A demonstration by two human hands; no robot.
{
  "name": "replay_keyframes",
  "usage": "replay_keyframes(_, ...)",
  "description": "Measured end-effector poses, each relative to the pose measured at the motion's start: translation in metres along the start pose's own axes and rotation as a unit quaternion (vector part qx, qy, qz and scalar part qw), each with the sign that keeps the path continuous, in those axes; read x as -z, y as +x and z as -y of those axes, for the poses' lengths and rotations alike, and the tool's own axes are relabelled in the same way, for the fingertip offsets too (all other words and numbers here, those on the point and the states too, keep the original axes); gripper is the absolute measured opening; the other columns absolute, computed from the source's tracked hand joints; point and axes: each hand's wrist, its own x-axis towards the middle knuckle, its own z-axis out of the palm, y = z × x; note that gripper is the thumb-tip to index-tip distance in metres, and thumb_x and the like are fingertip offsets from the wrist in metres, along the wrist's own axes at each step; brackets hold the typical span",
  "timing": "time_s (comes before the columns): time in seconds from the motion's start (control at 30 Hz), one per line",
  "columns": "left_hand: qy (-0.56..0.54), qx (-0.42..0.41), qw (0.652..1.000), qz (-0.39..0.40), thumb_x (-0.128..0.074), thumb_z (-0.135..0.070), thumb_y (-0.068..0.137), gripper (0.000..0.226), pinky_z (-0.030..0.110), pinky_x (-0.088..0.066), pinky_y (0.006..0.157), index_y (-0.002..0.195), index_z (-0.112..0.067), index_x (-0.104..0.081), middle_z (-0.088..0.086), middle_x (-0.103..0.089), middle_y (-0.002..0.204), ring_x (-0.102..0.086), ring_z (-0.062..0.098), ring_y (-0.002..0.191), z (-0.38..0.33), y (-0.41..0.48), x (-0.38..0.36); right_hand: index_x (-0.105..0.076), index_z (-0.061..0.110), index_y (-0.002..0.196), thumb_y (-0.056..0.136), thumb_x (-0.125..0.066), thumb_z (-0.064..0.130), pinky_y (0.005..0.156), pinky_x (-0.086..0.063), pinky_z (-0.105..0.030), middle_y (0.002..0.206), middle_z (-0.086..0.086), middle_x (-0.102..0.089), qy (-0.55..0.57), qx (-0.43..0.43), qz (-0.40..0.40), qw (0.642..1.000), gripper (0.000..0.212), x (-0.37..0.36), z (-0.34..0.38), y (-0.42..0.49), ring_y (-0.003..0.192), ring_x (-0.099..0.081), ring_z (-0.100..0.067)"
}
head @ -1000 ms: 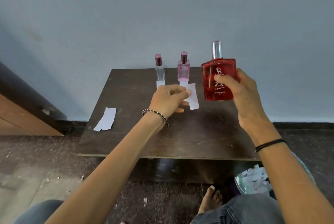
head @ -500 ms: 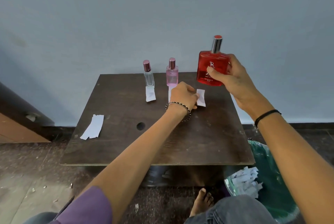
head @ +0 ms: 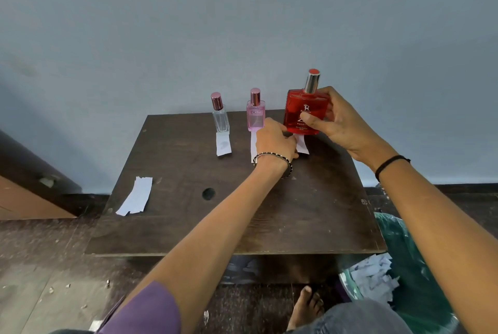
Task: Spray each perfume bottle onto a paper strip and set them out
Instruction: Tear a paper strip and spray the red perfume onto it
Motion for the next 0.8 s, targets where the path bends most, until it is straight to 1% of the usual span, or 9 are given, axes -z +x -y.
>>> replay_keyframes(0.07,0.001,0.010,1.000,0.006,-0.068,-0.013,0.095,0.023,0.043,-0.064,0.078,0.101,-0.012,-0.047,0.019,-0.072,0.105,-0.077,0.030,0.079,-0.001,0.002,0.000,-0.049,0.027,0.127,0.084,-0.074,0.038,0.087,-0.052,-0.017,0.123,0.014,-0.063,0.000,-0.003,0.006,1.000,0.051,0.000,0.000,0.001,0.113,-0.061,0.005)
replay_keyframes(0.17,0.004,0.016,1.000,0.014,-0.068,-0.014,0.095,0.025,0.044,-0.063,0.081,0.110,-0.008,-0.049,0.019,-0.071,0.107,-0.077,0.031,0.082,-0.001,0.003,0.000,-0.048,0.030,0.125,0.080,-0.074,0.042,0.085,-0.050,-0.014,0.121,0.018,-0.061,-0.008,-0.007,0.015,1.000,0.053,0.000,0.001,0.003,0.111,-0.059,0.009)
replay_keyframes(0.27,-0.003,0.019,1.000,0.013,-0.068,-0.013,0.095,0.023,0.044,-0.063,0.079,0.103,-0.012,-0.046,0.019,-0.071,0.107,-0.077,0.031,0.080,0.000,0.004,0.000,-0.049,0.035,0.122,0.080,-0.075,0.042,0.081,-0.051,-0.009,0.121,0.018,-0.061,-0.007,-0.010,0.025,1.000,0.050,-0.001,0.000,0.004,0.108,-0.060,0.013)
replay_keyframes(0.4,-0.007,0.030,0.999,0.012,-0.067,-0.013,0.095,0.019,0.043,-0.064,0.078,0.105,-0.010,-0.051,0.017,-0.071,0.107,-0.076,0.027,0.078,0.001,0.007,-0.001,-0.047,0.028,0.128,0.085,-0.076,0.035,0.087,-0.051,-0.015,0.125,0.013,-0.061,-0.001,-0.012,0.018,1.000,0.053,-0.001,-0.002,0.005,0.116,-0.060,0.000)
replay_keyframes(0.53,-0.048,0.054,0.997,0.008,-0.059,-0.012,0.101,0.012,0.040,-0.066,0.071,0.109,-0.003,-0.059,0.021,-0.074,0.095,-0.077,0.027,0.073,0.004,0.008,-0.002,-0.049,0.024,0.130,0.083,-0.078,0.030,0.086,-0.053,-0.012,0.125,0.012,-0.064,0.020,-0.022,0.016,0.999,0.055,-0.001,-0.004,0.002,0.111,-0.064,0.007)
replay_keyframes(0.6,-0.056,0.056,0.997,0.002,-0.058,-0.013,0.101,0.013,0.038,-0.066,0.069,0.104,-0.001,-0.064,0.019,-0.075,0.087,-0.076,0.024,0.068,0.004,0.007,-0.001,-0.048,0.020,0.135,0.086,-0.078,0.019,0.097,-0.051,-0.020,0.131,0.007,-0.063,0.024,-0.036,0.011,0.999,0.058,-0.001,-0.008,0.001,0.118,-0.062,-0.002)
replay_keyframes(0.67,-0.050,0.050,0.997,0.003,-0.064,-0.013,0.097,0.013,0.036,-0.066,0.069,0.084,-0.010,-0.064,0.011,-0.072,0.076,-0.075,0.019,0.064,0.006,0.007,0.001,-0.046,0.016,0.139,0.087,-0.079,0.013,0.104,-0.047,-0.026,0.134,0.001,-0.061,0.021,-0.052,-0.002,0.998,0.061,-0.002,-0.011,-0.002,0.122,-0.060,-0.011)
replay_keyframes(0.7,-0.045,0.047,0.998,0.004,-0.068,-0.011,0.094,0.020,0.033,-0.066,0.067,0.076,-0.016,-0.060,0.008,-0.070,0.073,-0.074,0.016,0.061,0.006,0.005,0.002,-0.045,0.014,0.139,0.087,-0.079,0.013,0.103,-0.047,-0.026,0.133,0.000,-0.061,0.017,-0.059,-0.012,0.998,0.062,-0.003,-0.012,-0.005,0.122,-0.059,-0.012)
replay_keyframes(0.8,-0.027,0.049,0.998,0.001,-0.075,-0.004,0.085,0.035,0.027,-0.064,0.062,0.069,-0.023,-0.051,0.009,-0.071,0.080,-0.070,0.014,0.056,0.006,-0.002,0.004,-0.043,0.013,0.140,0.087,-0.080,0.011,0.102,-0.047,-0.025,0.131,0.000,-0.059,0.002,-0.078,-0.040,0.996,0.065,-0.005,-0.013,-0.012,0.120,-0.058,-0.013)
